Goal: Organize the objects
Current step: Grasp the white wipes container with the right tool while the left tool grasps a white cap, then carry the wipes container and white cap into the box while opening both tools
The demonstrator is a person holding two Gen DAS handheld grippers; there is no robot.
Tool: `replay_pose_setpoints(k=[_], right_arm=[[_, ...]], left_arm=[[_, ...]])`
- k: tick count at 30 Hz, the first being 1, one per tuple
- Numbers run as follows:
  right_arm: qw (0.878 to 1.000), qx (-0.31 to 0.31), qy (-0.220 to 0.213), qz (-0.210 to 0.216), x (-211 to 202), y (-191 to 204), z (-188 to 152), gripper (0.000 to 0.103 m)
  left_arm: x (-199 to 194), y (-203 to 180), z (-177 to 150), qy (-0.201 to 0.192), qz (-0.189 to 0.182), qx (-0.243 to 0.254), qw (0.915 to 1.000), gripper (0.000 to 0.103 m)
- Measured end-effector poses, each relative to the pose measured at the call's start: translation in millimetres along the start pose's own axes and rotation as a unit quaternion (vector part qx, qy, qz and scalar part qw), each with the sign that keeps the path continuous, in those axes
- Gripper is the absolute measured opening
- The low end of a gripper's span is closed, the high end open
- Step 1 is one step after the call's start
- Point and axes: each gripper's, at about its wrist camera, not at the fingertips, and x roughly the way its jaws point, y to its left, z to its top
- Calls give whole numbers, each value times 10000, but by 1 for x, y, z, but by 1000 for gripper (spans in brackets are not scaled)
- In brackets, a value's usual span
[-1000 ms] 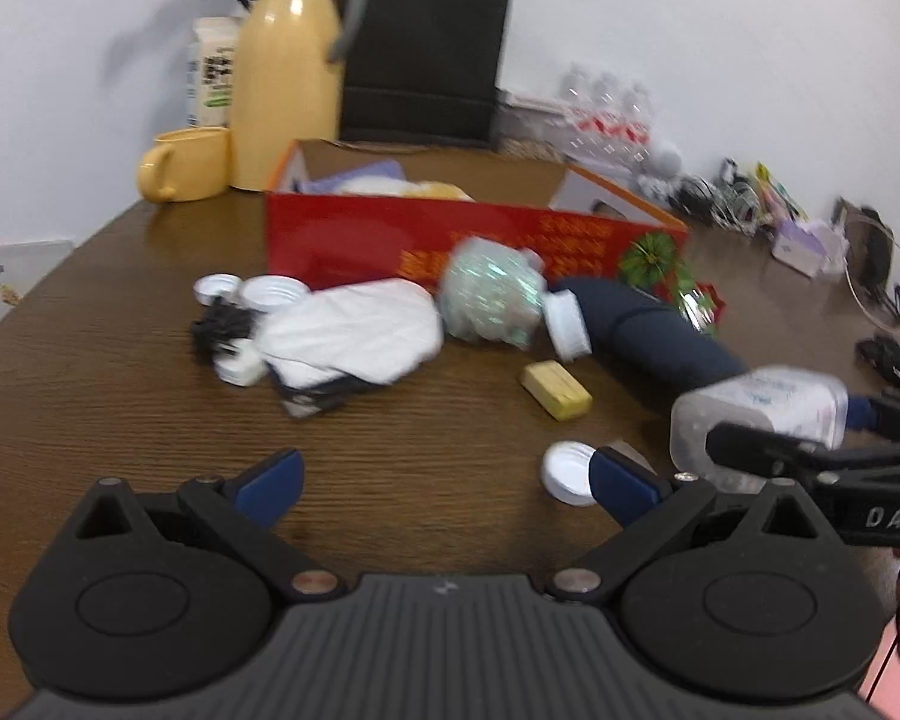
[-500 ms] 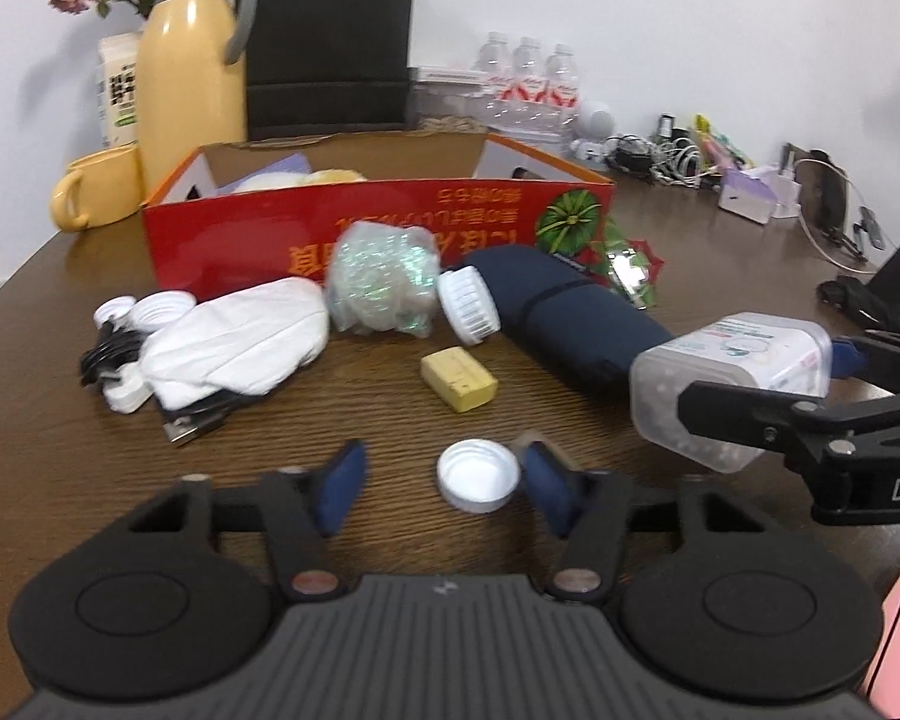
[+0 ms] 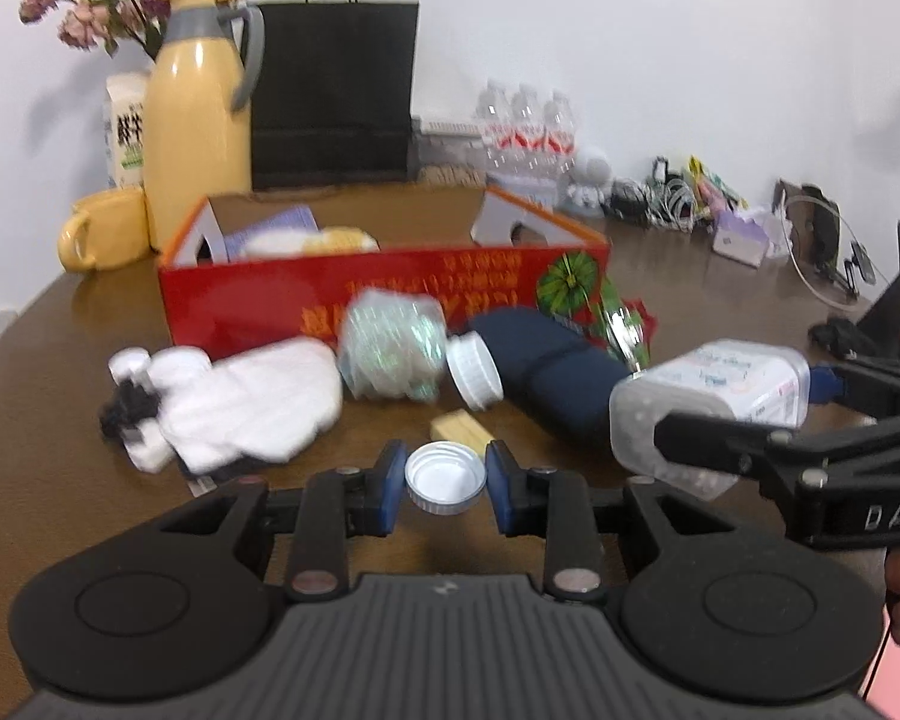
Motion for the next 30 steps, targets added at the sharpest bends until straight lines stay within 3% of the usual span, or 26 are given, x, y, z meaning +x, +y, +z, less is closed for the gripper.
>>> replay_pose_setpoints(k=[16, 23, 30], right_arm=[[9975, -32, -696, 60, 24, 12, 58, 87], [9953, -27, -960, -80, 57, 9, 95, 87], [9950, 69, -955, -288, 106, -3, 123, 87]], left_arm=[[6, 29, 69, -963, 292, -313, 9944, 29], [34, 48, 102, -1126, 442, -575, 9910, 29], [70, 60, 137, -1196, 680, -890, 9865, 29]])
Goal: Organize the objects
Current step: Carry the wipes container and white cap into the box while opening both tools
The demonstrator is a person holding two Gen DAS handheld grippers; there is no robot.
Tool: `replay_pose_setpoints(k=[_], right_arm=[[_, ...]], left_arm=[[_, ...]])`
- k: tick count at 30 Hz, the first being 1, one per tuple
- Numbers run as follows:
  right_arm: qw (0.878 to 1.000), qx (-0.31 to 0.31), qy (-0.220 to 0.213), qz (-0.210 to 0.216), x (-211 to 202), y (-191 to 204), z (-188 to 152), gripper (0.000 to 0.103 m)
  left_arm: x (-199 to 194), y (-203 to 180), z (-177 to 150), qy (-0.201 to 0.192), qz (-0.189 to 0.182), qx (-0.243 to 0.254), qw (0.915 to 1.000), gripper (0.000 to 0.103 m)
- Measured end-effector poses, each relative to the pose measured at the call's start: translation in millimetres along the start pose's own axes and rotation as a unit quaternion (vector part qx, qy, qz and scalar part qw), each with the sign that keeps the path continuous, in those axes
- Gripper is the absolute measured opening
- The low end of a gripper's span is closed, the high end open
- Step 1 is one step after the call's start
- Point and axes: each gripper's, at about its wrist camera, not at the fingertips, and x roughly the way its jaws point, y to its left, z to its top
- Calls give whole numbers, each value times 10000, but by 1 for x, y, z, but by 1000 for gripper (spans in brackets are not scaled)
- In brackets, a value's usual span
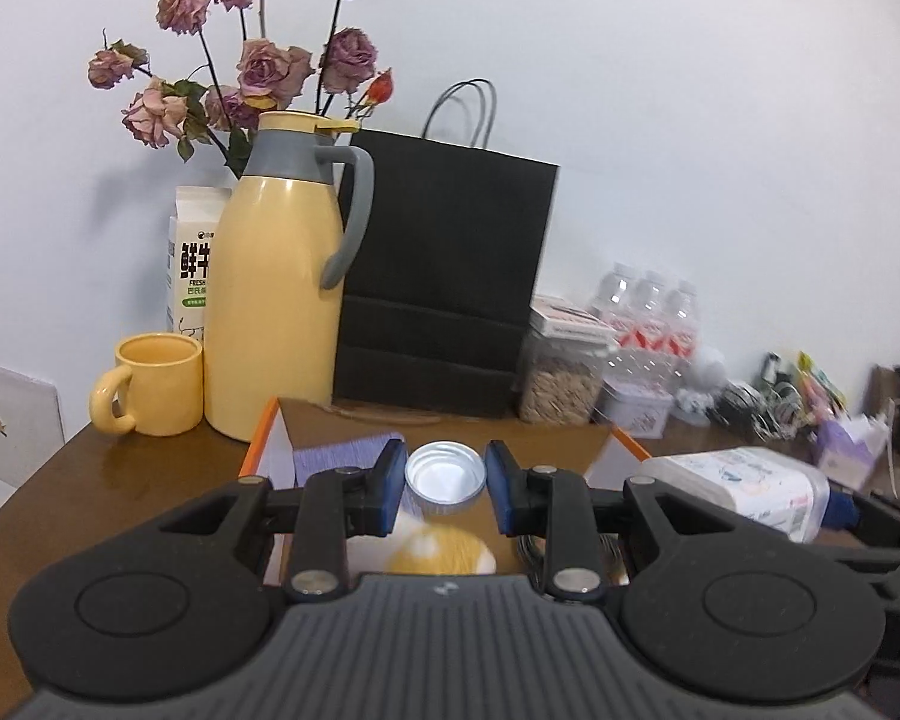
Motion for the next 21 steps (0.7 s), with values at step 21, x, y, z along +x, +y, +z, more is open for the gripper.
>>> replay_pose_setpoints(k=[21], right_arm=[[9979, 165, 598, -185, 77, -19, -14, 91]], left_arm=[[62, 1, -16, 265, 625, -69, 9977, 63]])
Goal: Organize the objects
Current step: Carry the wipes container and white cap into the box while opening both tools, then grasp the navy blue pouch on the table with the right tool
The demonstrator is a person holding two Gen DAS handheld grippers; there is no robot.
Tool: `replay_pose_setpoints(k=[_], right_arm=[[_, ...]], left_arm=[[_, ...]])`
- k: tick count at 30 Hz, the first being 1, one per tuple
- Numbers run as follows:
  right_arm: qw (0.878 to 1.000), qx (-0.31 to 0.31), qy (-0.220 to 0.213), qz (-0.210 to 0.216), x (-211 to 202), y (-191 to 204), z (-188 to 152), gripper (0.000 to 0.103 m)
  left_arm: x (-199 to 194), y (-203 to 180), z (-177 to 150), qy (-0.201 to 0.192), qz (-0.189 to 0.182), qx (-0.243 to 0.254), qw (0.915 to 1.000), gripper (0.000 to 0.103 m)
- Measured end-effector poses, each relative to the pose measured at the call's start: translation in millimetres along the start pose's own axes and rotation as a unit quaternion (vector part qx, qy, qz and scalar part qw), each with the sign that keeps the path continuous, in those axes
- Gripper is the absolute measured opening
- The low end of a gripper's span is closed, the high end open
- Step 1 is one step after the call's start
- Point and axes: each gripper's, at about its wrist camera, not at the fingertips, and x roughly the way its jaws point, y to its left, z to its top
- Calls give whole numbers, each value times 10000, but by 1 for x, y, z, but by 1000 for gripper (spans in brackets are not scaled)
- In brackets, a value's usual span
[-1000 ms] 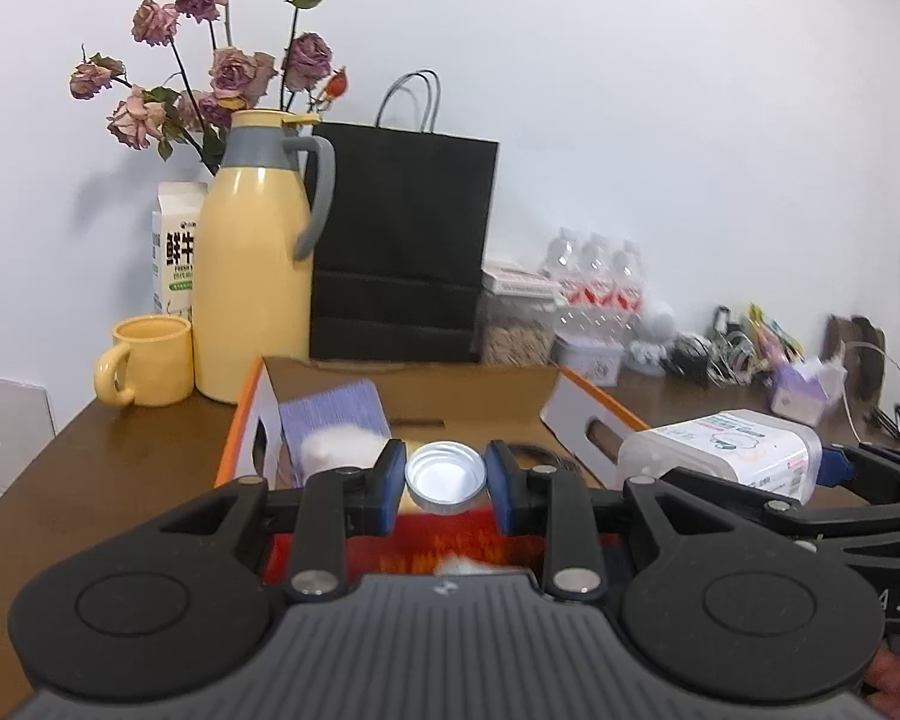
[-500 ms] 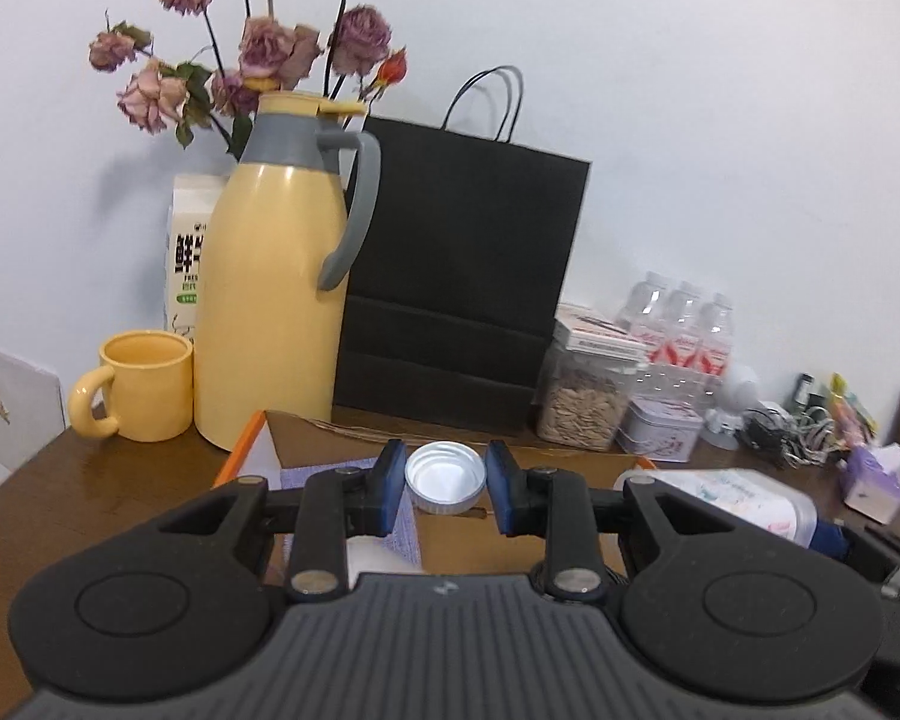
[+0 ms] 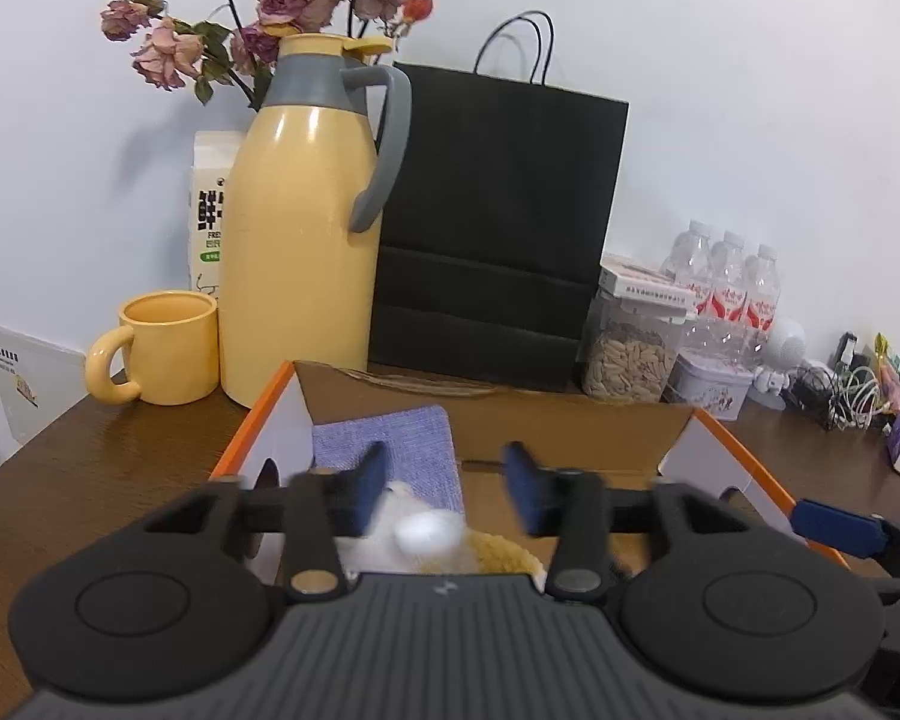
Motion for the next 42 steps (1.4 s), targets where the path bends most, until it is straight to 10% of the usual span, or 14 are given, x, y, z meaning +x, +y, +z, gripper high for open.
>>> replay_pose_setpoints(k=[4, 25, 42], right_arm=[[10000, 9, 25, -42, -1, -1, -2, 103], [9988, -211, -383, -227, -48, 0, -4, 103], [9983, -479, -274, -177, -105, -2, -50, 103]], left_arm=[[-8, 0, 1, -230, -3, -39, 9997, 103], [-70, 6, -8, -783, -308, 148, 9963, 103], [-115, 22, -60, -420, -515, 690, 9954, 103]])
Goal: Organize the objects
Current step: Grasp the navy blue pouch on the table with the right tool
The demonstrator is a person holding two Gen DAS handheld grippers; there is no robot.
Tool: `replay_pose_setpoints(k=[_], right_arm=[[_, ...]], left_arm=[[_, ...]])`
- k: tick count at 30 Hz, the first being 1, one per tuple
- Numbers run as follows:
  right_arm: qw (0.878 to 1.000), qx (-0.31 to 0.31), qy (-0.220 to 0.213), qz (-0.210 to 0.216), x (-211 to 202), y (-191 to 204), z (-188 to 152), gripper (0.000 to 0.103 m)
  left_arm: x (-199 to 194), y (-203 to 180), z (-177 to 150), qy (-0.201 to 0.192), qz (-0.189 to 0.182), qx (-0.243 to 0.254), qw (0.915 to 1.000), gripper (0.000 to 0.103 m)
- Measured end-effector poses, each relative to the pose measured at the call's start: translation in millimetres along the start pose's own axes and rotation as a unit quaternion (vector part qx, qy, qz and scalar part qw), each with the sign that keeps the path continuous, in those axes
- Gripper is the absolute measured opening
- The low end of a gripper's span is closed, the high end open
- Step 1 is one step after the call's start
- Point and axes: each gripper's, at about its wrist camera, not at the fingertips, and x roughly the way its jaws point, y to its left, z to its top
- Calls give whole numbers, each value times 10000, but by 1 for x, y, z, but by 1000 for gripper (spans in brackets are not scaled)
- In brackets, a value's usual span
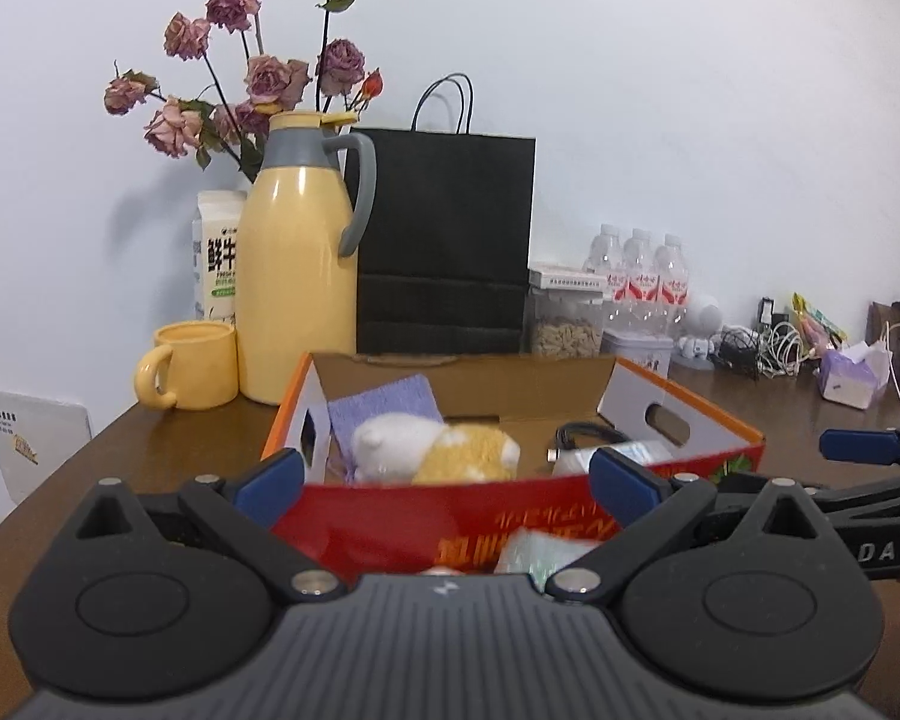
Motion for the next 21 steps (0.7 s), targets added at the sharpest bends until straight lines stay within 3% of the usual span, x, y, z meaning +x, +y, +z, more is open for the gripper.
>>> replay_pose_setpoints(k=[15, 21], right_arm=[[9968, 38, 741, 282, -21, 9, -28, 103], [9933, -69, 1106, 337, -9, 15, -34, 84]], left_arm=[[-21, 14, -30, 590, -72, -12, 9982, 103], [-27, 20, -35, 628, -16, -111, 9980, 103]])
